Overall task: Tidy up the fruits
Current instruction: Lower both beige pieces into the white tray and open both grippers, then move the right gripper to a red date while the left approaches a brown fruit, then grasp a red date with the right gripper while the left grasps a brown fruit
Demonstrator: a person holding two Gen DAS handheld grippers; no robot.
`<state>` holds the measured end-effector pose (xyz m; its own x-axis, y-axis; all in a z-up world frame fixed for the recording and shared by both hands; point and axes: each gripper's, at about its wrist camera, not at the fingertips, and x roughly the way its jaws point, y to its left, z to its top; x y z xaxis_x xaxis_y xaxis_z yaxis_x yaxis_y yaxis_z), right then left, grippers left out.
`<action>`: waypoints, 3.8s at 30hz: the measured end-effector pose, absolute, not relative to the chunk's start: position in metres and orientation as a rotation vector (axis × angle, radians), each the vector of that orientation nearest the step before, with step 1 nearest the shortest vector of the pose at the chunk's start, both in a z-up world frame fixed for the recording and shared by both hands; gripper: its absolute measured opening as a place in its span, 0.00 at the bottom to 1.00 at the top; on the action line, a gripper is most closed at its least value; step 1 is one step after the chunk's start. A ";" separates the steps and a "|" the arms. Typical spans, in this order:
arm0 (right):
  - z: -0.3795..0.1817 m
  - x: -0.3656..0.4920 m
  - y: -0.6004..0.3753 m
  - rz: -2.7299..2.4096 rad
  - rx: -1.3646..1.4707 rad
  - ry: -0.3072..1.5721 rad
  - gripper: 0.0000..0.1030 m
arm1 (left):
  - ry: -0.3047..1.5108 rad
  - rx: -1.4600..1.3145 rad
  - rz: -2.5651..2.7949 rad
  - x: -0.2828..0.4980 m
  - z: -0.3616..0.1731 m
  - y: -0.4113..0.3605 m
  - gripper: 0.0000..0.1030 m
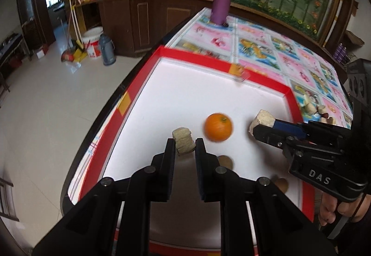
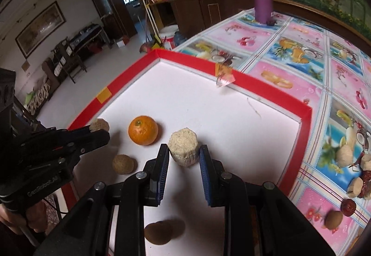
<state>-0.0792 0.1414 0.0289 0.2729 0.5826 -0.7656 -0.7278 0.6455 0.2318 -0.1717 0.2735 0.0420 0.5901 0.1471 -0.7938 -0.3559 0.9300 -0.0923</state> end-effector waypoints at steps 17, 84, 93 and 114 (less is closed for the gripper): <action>0.048 -0.086 0.108 0.929 -0.105 0.925 0.48 | 0.901 -0.236 0.400 -0.180 0.044 0.268 0.53; 0.028 -0.044 -0.113 0.638 0.091 0.920 0.25 | 1.025 -0.002 -0.107 -0.050 0.020 0.033 0.23; 0.042 -0.056 -0.098 0.681 0.095 0.869 0.25 | 0.929 -0.001 -0.109 -0.080 0.053 0.038 0.23; 0.056 -0.117 0.092 0.920 -0.127 0.871 0.25 | 0.791 -0.176 0.277 -0.206 0.075 0.222 0.23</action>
